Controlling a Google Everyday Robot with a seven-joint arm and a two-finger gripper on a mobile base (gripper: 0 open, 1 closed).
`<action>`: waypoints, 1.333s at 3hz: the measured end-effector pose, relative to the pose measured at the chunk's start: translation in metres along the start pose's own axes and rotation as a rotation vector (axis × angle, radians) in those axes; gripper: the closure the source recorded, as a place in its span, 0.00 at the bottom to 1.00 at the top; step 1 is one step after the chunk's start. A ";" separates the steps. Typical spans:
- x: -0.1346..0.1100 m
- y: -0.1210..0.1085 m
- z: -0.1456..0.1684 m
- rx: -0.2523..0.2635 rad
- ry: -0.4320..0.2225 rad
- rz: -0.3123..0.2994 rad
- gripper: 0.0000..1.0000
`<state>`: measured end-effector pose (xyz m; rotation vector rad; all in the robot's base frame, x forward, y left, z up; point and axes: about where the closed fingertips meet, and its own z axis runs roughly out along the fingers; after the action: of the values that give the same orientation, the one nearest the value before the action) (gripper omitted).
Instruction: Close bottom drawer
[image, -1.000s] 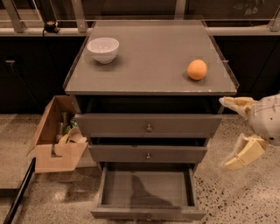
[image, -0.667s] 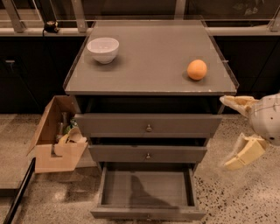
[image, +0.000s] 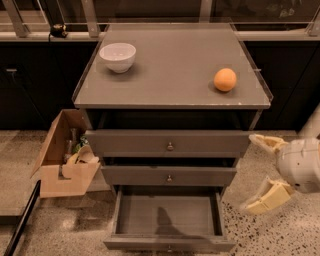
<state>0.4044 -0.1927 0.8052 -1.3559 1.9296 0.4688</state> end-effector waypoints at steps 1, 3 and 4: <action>0.035 0.009 0.031 -0.009 -0.043 0.038 0.00; 0.077 0.019 0.104 -0.112 -0.155 0.084 0.00; 0.090 0.023 0.142 -0.200 -0.188 0.098 0.00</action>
Offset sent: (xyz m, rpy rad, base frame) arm -0.0004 0.0190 -0.1566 0.2391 0.0775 0.0244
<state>0.4157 -0.1505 0.6415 -1.2933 1.8371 0.8265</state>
